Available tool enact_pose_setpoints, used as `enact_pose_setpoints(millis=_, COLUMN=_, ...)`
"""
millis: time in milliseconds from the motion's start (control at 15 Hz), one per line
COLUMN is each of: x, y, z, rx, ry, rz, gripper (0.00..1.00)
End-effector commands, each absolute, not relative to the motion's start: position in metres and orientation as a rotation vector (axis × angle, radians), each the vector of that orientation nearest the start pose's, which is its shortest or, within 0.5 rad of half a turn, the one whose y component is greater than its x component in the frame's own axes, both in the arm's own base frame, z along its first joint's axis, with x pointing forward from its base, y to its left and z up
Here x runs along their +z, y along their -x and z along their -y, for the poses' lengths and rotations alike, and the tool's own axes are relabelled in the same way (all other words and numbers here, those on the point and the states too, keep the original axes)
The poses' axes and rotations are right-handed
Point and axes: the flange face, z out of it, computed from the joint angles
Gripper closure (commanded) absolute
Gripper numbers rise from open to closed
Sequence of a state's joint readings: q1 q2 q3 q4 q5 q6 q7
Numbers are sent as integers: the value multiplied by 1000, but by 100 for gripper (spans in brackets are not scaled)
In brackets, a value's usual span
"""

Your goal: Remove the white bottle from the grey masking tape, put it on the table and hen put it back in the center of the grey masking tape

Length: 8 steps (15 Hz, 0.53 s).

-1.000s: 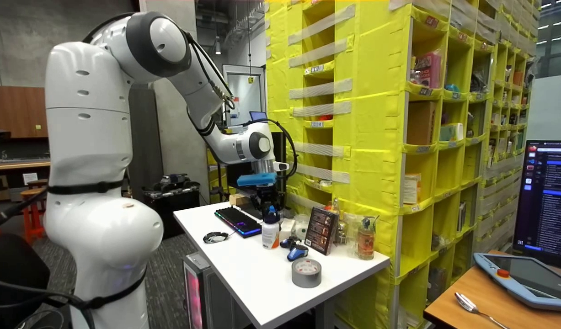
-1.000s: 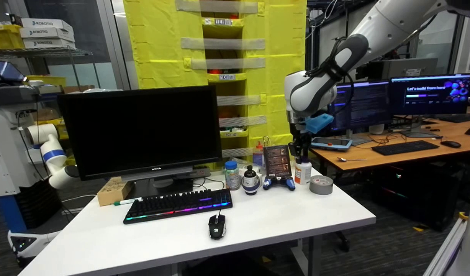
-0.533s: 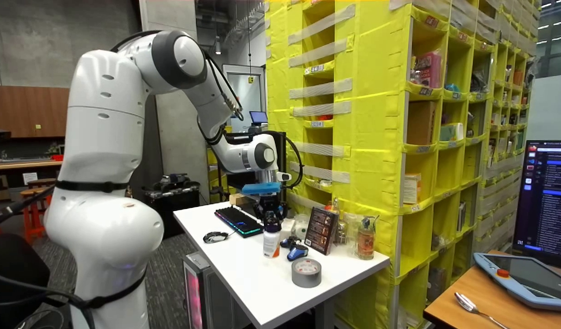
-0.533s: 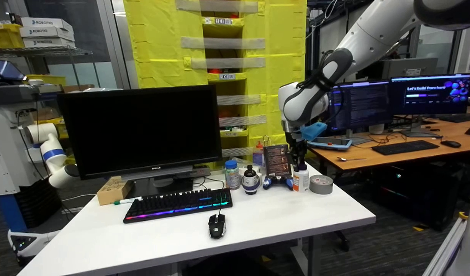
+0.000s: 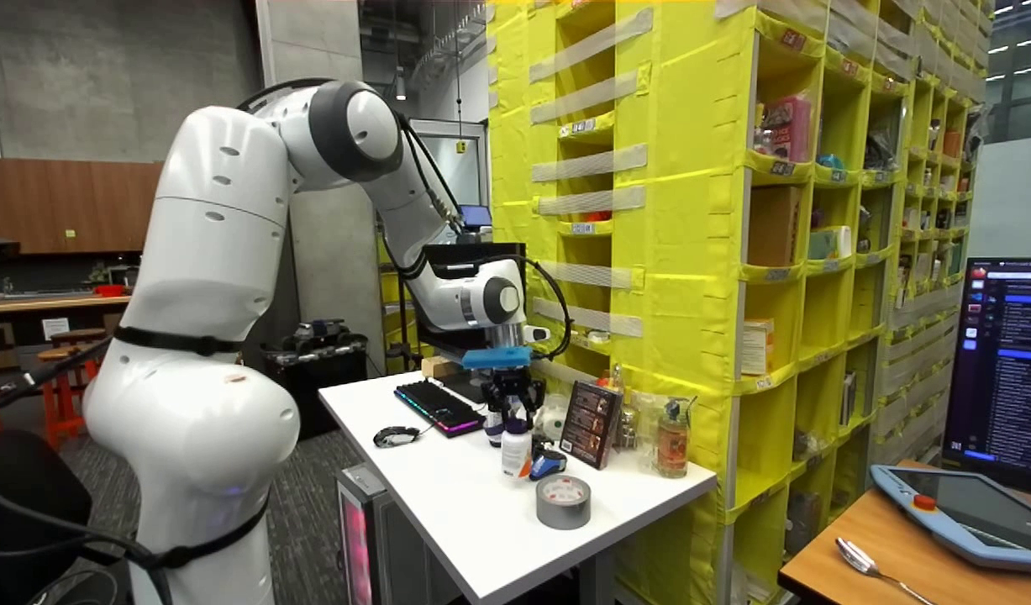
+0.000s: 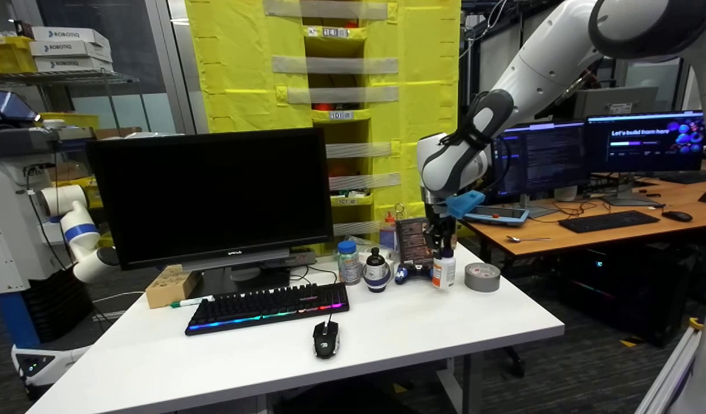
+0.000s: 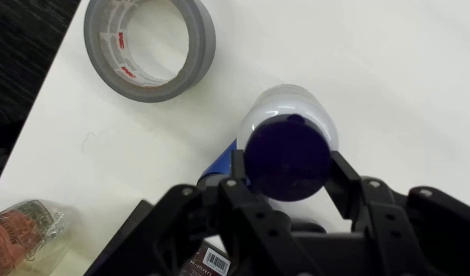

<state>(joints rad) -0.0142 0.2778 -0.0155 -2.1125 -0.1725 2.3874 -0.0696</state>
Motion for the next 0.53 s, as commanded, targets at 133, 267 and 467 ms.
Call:
enact_pose_setpoints(millis=133, x=268, y=-594, z=27, rx=-12, ry=3257, rz=225, gripper=72)
enact_pose_setpoints(millis=267, x=265, y=-594, z=30, rx=19, ry=3273, rz=223, gripper=72)
enact_pose_setpoints(millis=467, x=264, y=-594, z=35, rx=19, ry=3279, rz=206, gripper=72)
